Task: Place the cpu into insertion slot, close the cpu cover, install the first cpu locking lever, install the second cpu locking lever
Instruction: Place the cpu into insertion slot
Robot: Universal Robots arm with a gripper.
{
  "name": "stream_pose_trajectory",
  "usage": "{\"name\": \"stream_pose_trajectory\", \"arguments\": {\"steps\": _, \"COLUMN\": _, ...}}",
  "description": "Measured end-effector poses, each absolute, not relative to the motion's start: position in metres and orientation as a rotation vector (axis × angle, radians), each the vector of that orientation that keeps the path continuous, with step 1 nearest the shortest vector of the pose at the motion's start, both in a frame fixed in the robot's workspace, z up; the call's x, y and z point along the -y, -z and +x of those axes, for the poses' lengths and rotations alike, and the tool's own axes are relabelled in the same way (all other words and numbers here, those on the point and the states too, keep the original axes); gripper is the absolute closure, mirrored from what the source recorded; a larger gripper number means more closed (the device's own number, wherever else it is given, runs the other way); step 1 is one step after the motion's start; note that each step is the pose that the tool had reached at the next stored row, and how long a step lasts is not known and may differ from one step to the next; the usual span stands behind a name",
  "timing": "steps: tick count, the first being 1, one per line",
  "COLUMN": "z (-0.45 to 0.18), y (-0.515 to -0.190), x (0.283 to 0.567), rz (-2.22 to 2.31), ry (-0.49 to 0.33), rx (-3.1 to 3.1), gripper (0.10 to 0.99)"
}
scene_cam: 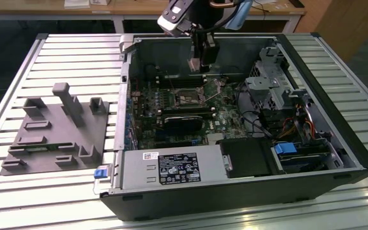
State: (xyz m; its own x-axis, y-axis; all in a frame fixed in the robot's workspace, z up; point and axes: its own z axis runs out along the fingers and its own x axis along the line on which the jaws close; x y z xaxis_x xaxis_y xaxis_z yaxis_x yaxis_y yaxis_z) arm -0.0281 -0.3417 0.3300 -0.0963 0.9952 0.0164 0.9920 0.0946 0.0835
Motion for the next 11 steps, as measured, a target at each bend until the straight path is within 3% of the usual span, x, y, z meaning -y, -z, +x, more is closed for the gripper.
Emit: {"name": "stream_pose_trajectory", "arguments": {"steps": 11, "z": -0.0296, "y": -0.3262, "x": 0.3417, "rz": 2.082, "ry": -0.113, "rx": -2.291, "gripper": 0.549}}
